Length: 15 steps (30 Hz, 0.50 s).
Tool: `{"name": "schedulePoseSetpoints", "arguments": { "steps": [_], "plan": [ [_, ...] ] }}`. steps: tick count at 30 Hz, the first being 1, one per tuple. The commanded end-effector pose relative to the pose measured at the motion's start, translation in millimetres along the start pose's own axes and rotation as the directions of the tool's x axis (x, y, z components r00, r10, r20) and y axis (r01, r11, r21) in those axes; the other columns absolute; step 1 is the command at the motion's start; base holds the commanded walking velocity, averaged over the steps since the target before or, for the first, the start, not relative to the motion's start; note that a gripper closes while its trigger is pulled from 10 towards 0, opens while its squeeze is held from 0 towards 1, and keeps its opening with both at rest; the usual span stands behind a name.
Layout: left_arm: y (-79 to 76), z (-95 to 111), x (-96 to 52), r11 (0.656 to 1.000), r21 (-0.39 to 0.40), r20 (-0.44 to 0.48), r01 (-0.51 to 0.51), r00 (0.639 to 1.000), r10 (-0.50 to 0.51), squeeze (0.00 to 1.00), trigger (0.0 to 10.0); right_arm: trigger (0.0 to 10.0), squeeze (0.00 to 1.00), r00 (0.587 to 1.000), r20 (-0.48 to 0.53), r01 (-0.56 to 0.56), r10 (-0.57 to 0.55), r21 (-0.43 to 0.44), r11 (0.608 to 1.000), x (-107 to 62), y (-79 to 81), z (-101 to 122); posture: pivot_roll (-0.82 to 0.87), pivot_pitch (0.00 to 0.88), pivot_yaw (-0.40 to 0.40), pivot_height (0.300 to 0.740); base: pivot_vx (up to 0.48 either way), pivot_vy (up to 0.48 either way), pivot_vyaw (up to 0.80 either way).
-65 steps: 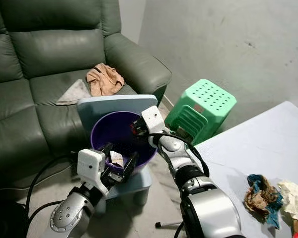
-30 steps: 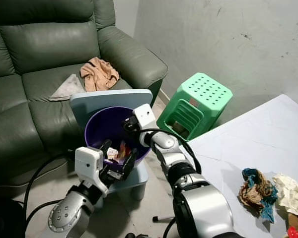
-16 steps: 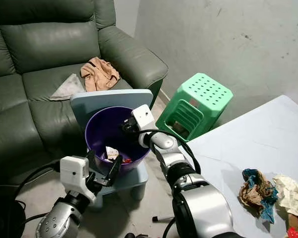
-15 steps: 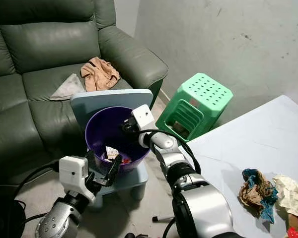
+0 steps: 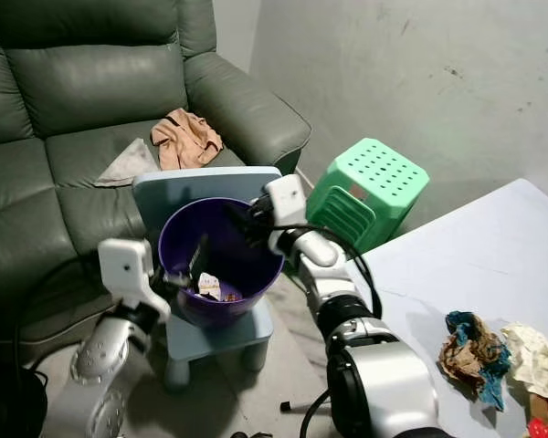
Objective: Picking trash to rubbish bin
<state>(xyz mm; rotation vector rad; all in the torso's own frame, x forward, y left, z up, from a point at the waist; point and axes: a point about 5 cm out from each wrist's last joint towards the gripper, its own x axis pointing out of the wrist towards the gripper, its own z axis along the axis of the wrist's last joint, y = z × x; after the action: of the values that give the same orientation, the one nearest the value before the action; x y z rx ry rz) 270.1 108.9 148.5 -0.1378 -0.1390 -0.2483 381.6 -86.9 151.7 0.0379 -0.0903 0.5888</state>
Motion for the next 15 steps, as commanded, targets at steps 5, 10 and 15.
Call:
{"name": "schedulePoseSetpoints", "arguments": {
  "steps": [5, 10, 15],
  "plan": [
    [18.0, 1, 25.7, 0.998, 0.047, -0.002, -0.034, 0.999, 0.034, 0.0, 10.0, 10.0, 1.0, 0.982, 0.142, 0.122, -0.12, 0.0, 0.993, -16.2, -25.0, 13, 0.14, 0.0, -0.168, 0.74, 0.0, 0.0, 0.0],
    [47.2, 9, 43.9, 0.983, 0.119, 0.017, -0.138, 0.99, 0.137, 0.0, 10.0, 10.0, 1.0, 0.943, 0.19, 0.283, -0.273, -0.023, 0.959, -40.3, -46.6, 10, 0.11, 0.0, -0.143, 0.74, 0.0, 0.0, 0.0],
    [57.7, 10, 50.1, 0.977, 0.132, 0.018, -0.165, 0.986, 0.164, 0.0, 10.0, 10.0, 0.0, 0.899, 0.227, 0.389, -0.374, -0.02, 0.921, -62.8, -58.0, 6, 0.07, 0.0, -0.109, 0.74, 0.0, 0.0, 0.0]
  ]
}}
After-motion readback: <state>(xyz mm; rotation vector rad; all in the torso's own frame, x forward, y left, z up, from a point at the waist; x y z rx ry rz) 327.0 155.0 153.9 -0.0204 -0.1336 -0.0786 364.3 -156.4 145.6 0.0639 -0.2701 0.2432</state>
